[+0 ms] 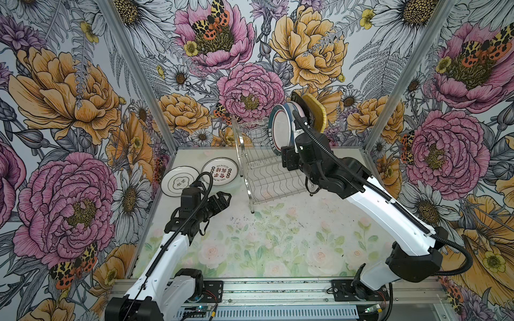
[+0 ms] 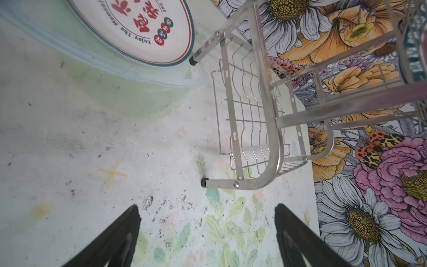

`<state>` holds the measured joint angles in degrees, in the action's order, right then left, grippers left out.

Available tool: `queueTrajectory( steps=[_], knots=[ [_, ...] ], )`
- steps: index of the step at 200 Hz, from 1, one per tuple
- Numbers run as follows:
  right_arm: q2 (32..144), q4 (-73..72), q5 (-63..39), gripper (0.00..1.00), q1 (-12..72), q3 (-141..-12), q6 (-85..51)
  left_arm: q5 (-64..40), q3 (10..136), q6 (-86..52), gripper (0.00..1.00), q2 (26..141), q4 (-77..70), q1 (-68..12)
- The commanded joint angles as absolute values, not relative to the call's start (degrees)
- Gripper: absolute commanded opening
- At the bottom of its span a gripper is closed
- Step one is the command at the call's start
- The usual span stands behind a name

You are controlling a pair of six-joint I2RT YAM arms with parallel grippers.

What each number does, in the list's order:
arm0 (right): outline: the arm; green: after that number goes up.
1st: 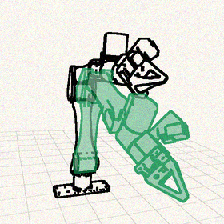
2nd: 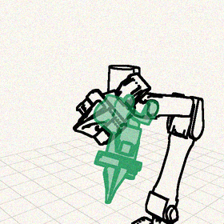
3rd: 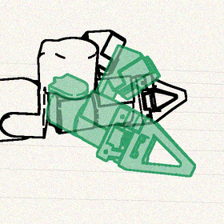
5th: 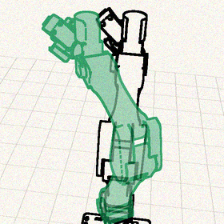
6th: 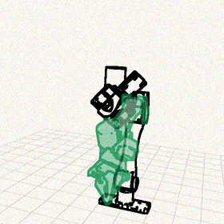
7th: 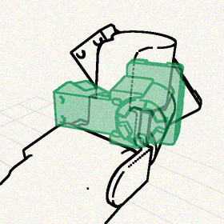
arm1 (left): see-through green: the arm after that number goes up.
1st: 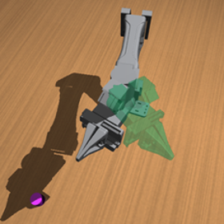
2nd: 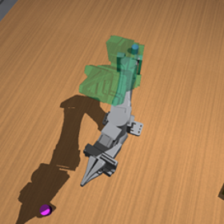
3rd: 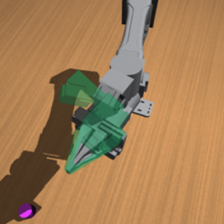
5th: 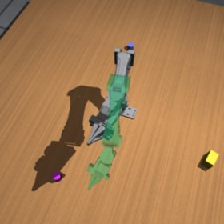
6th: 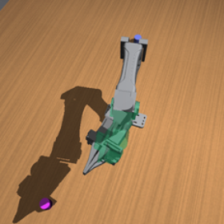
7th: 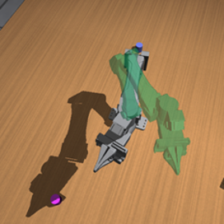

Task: Load plates into a dish rack
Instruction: Place the plate on the dish rack, then move the plate to the bottom-center of the table.

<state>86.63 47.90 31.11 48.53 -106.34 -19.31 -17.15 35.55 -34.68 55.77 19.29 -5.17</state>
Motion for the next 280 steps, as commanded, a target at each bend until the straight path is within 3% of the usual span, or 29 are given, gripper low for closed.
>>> queueTrajectory(
  steps=[1, 108, 159, 218, 280],
  knots=[
    [81.3, 46.6, 27.0, 0.76, 48.6, -98.8, -24.8, -11.7, 39.8, -30.9, 0.88, 59.4, 20.2, -3.8],
    [62.8, 40.4, 18.3, 0.79, 44.2, -67.9, -35.1, -4.9, 62.0, -24.2, 0.75, 84.6, 21.5, 1.6],
    [58.8, 38.1, 14.6, 0.79, 41.4, -60.3, -37.3, -7.1, 71.5, -21.2, 0.69, 97.2, 17.1, 3.3],
    [55.6, 37.1, 12.1, 0.79, 38.6, -54.3, -39.0, -12.9, 90.6, -17.2, 0.63, 116.7, 18.4, 6.2],
    [55.6, 37.1, 11.3, 0.8, 37.2, -52.8, -40.2, -13.7, 107.5, -15.3, 0.63, 130.8, 21.9, 7.1]
  ],
)
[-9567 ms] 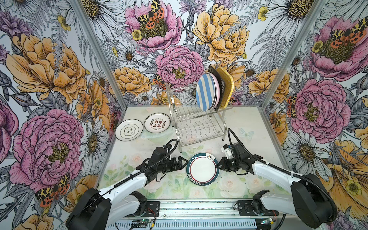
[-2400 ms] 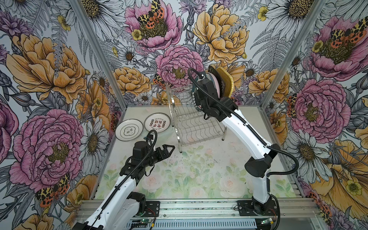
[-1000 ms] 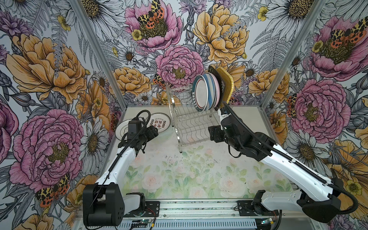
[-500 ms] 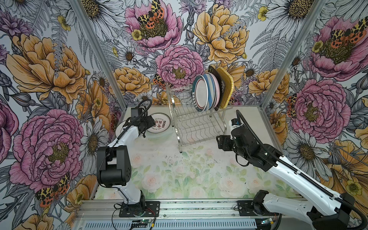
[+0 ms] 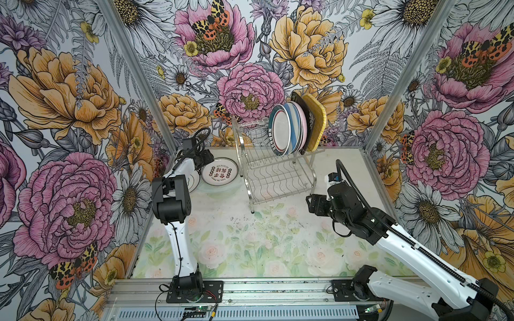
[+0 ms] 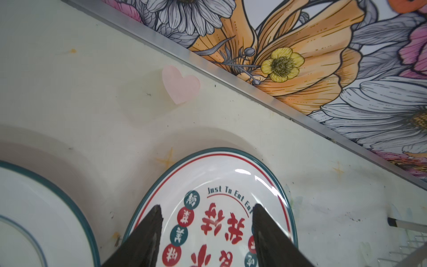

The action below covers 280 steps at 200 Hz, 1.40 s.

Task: Load plates into a dish rack
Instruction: Move the plate to the bottom-center of the table.

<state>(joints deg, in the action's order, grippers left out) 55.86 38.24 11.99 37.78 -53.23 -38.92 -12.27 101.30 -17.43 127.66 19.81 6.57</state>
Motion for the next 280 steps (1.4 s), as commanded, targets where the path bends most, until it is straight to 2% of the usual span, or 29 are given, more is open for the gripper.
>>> queueTrajectory(
  steps=[1, 57, 122, 234, 280],
  knots=[
    [55.6, 37.1, 11.3, 0.8, 37.2, -52.7, -40.2, -13.7, 107.8, -15.3, 0.63, 131.0, 22.0, 7.1],
    [56.0, 37.1, 11.2, 0.8, 37.0, -52.8, -41.0, -14.7, 122.9, -13.0, 0.68, 141.3, 30.8, 7.2],
    [56.1, 37.1, 10.9, 0.8, 36.9, -52.5, -41.7, -15.8, 134.7, -10.8, 0.72, 149.2, 38.4, 6.9],
    [56.9, 36.5, 10.2, 0.82, 36.7, -52.7, -41.6, -20.4, 139.0, -8.9, 0.73, 153.4, 42.3, 4.2],
    [56.4, 36.5, 9.9, 0.82, 36.7, -52.7, -41.4, -19.0, 136.7, -7.2, 0.72, 151.1, 45.5, 3.9]
  ],
)
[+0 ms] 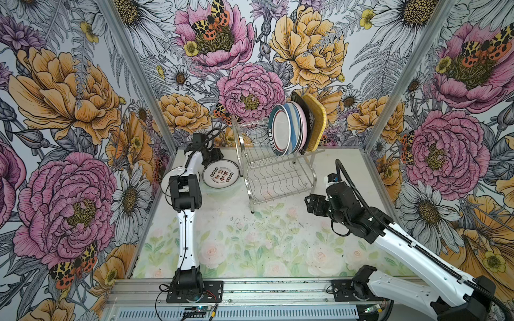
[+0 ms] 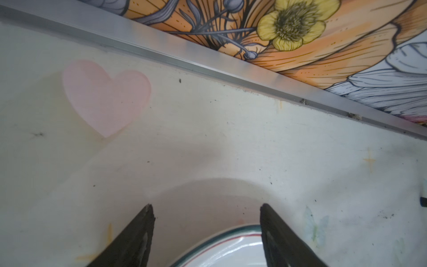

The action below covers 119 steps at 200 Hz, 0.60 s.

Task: Load plates into a dish rack
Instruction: Move the plate to the bottom-center of the table.

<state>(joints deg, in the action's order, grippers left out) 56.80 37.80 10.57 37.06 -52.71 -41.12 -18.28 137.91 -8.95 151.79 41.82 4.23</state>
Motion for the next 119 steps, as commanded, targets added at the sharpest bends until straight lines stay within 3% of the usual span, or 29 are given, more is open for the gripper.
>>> queueTrajectory(
  steps=[1, 119],
  knots=[
    [56.5, 36.5, 9.9, 0.82, 36.7, -52.7, -41.4, -19.0, 136.6, -7.2, 0.72, 151.1, 45.5, 3.9],
    [55.0, 36.2, 9.2, 0.83, 36.3, -52.3, -41.0, -21.4, 121.8, -1.1, 0.71, 141.4, 50.4, 2.6]
  ],
)
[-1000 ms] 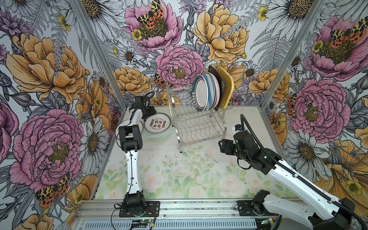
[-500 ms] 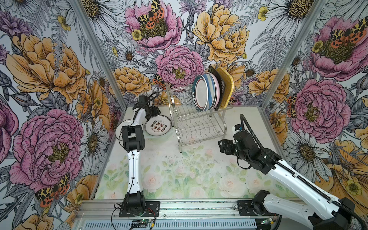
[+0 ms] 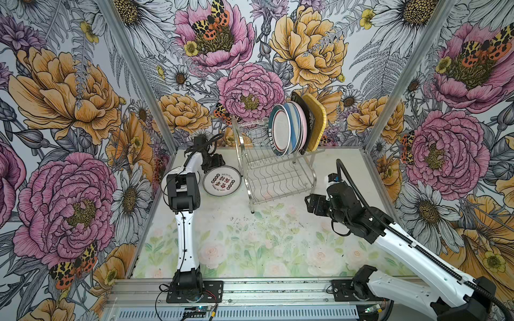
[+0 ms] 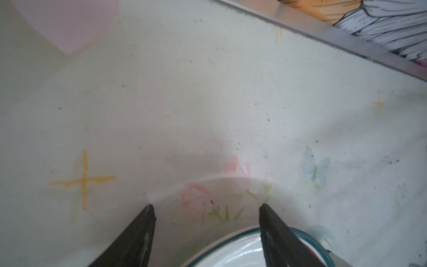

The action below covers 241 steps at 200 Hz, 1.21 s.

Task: Load plates into a dish rack
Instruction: Move the plate to the bottom-center of the table.

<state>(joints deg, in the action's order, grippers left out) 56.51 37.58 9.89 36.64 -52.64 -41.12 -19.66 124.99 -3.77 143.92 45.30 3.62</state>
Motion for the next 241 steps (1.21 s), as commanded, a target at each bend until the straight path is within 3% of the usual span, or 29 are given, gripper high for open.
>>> queueTrajectory(
  steps=[1, 47, 111, 147, 241],
  knots=[
    [55.0, 36.1, 9.2, 0.83, 36.3, -52.3, -41.0, -21.4, 121.6, -1.0, 0.71, 141.3, 50.4, 2.6],
    [53.6, 36.1, 9.3, 0.84, 36.3, -51.5, -41.0, -20.2, 117.9, 0.0, 0.69, 137.9, 51.6, 2.9],
    [52.6, 36.1, 9.8, 0.84, 36.2, -50.9, -41.2, -23.8, 125.9, -4.3, 0.68, 141.9, 50.9, 1.2],
    [52.3, 36.2, 9.8, 0.84, 36.1, -50.9, -41.2, -26.3, 128.6, -5.6, 0.61, 145.1, 51.1, 0.4],
    [51.0, 36.2, 9.6, 0.84, 35.9, -50.5, -41.4, -26.9, 117.3, -3.9, 0.52, 140.0, 51.1, -0.3]
  ],
)
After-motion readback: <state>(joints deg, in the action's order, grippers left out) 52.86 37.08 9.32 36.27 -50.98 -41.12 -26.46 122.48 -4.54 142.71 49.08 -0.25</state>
